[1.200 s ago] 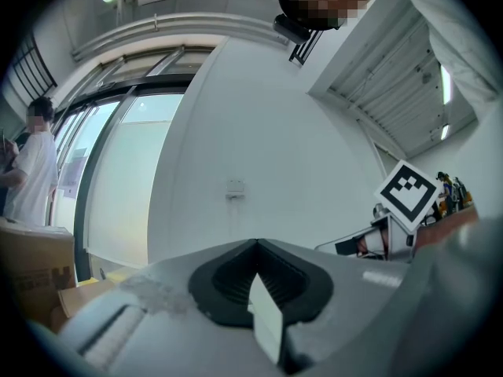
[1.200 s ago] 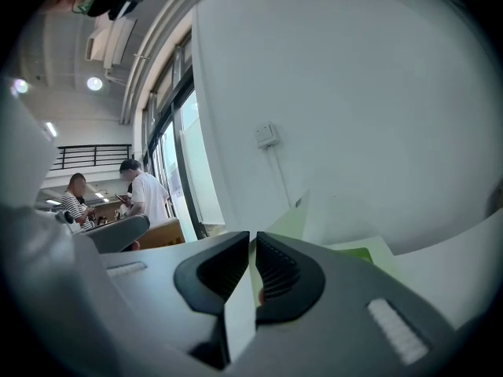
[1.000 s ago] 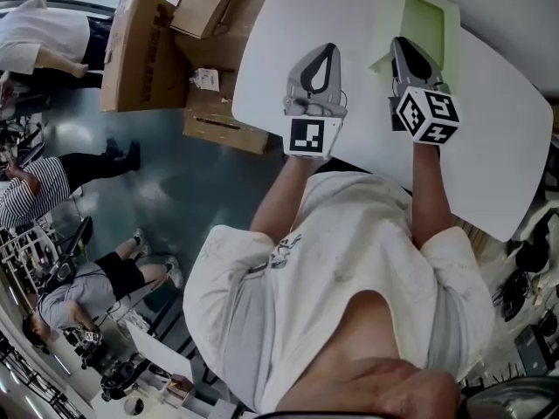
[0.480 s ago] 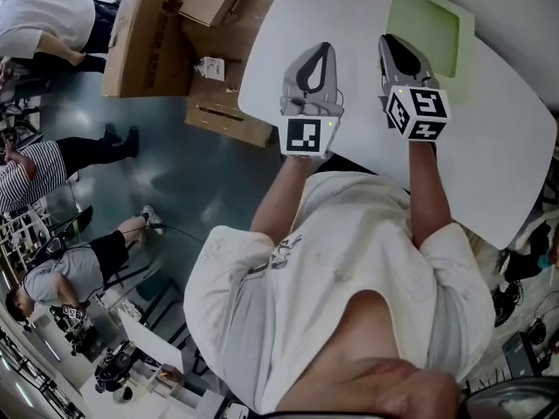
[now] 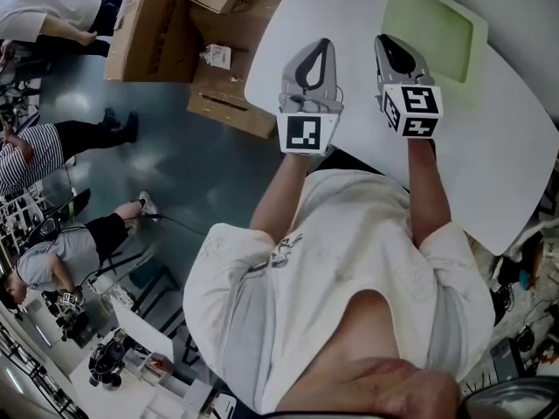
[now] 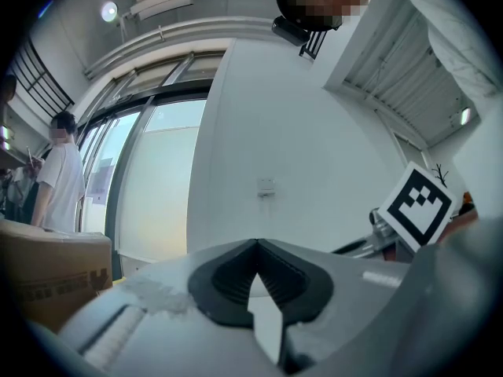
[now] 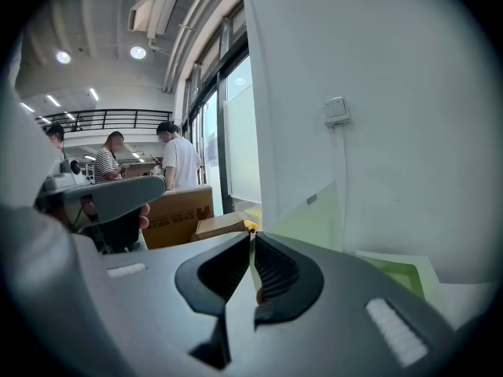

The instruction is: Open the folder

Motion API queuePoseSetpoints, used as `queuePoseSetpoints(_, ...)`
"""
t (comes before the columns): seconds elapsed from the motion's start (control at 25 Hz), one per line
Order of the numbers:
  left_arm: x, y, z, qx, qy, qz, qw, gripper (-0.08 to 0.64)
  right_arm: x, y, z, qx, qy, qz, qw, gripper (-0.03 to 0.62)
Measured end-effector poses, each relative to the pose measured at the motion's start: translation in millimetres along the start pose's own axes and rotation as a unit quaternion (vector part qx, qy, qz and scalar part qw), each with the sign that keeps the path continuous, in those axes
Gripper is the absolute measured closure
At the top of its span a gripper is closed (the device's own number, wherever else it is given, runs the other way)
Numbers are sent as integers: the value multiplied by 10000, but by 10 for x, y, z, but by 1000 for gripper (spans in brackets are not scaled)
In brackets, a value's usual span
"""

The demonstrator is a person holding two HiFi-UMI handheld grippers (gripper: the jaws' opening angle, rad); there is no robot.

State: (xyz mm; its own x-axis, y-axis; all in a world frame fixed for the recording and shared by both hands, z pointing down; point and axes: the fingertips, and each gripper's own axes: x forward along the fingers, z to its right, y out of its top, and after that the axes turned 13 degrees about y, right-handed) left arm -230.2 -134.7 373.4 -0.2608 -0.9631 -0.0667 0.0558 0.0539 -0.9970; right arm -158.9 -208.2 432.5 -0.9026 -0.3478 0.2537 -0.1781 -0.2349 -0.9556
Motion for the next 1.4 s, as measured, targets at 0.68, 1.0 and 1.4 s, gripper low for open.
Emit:
queuePoseSetpoints(0.68, -149, -81, -259, -91, 301, -106, 9994, 566, 323, -398, -526, -422, 580, -783, 9943, 577)
queuePoseSetpoints(1.0, -196, -115, -350, -79, 358, -153, 9992, 566, 381, -563, -676, -494, 678, -1001, 9914, 577)
queuePoseSetpoints(1.4, -216, -148, -471, -91, 472, -166, 9987, 566, 620, -983, -922, -718, 946, -1475, 9819, 574)
